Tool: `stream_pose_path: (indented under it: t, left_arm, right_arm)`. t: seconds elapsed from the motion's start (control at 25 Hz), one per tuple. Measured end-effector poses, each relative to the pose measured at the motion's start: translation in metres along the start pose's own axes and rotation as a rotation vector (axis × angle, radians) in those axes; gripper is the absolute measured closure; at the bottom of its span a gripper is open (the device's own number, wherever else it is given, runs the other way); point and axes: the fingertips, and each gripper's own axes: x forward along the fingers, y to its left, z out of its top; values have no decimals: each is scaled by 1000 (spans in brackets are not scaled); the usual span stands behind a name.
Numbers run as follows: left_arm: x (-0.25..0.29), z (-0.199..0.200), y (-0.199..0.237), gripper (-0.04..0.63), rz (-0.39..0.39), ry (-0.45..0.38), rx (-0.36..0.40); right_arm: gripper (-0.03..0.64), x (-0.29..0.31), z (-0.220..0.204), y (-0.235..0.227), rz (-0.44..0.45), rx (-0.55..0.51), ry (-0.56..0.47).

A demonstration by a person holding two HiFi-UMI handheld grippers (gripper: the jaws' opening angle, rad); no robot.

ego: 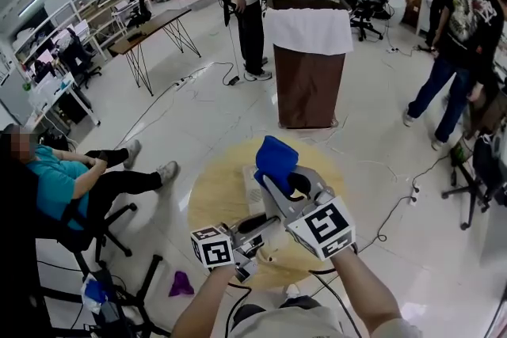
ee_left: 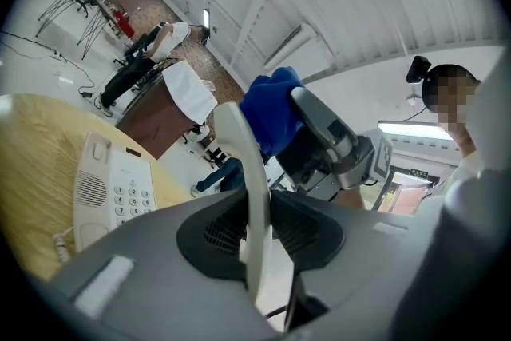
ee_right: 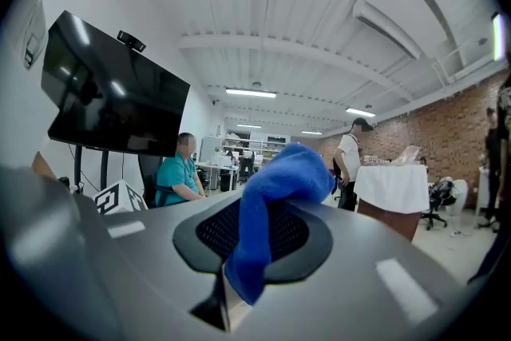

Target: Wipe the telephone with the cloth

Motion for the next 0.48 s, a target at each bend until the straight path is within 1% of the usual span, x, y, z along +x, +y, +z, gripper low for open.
stream_pose_path:
  t: [0.16,0.48]
  left_arm:
    - [-6,8,-2,511,-20,-42,-14]
    - [-12,32,1,512,-29,-133,-66]
  right_arm:
    - [554,2,-4,10,19,-4,8]
    - [553,-12,-7,19,32,24,-16]
